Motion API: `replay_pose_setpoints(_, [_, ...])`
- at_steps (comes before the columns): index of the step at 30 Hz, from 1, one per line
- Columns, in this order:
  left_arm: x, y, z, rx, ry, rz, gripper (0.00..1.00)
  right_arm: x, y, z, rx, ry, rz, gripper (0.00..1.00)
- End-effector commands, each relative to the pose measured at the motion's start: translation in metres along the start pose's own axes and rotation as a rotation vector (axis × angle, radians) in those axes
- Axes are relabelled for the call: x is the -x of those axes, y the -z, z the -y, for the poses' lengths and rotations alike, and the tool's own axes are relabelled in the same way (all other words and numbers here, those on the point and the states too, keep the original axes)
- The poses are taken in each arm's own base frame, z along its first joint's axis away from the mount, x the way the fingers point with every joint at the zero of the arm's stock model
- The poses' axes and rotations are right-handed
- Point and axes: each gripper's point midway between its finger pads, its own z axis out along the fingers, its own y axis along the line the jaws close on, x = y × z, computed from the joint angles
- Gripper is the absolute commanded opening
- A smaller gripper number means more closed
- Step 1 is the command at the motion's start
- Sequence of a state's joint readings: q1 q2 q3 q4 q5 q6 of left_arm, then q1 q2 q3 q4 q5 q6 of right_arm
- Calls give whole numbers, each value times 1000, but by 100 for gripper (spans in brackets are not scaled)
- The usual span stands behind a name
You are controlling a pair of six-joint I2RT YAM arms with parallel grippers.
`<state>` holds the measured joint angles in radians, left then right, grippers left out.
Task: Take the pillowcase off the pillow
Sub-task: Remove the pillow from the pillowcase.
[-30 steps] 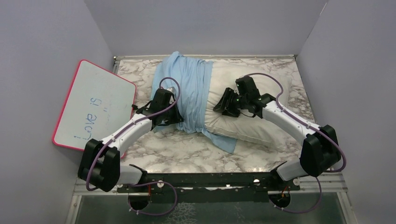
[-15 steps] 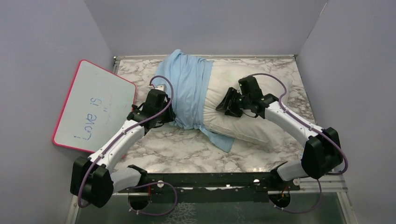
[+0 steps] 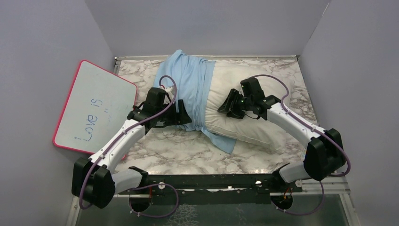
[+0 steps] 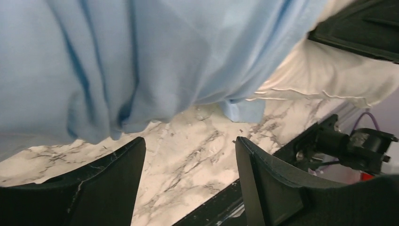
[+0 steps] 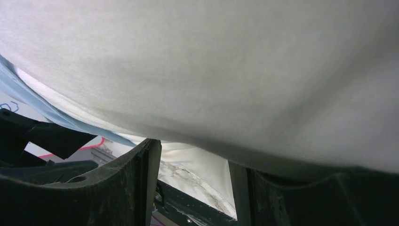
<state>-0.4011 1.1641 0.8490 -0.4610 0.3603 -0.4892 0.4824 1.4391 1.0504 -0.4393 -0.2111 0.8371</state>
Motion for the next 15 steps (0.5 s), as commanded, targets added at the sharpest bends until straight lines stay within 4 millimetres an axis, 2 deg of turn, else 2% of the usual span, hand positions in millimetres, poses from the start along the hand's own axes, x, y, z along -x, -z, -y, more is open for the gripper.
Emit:
replay_pose_setpoints(1, [5,17,35,-134,2,-21,73,-19,-8,53,-176,-42,-63,59])
replay_pose_setpoints(7, [-10,-3,26,-95,41,-99,72,-21,-12,50,-160,-48,-79,59])
replay_pose_setpoints(12, [-7,-27,35,-26,-36,-113,71,-23,-14,49,-153,-54,-92,59])
replay_pose_setpoints(15, [-15,-45,29,57,-95,-131,65,-23,-12,50,-158,-55,-90,59])
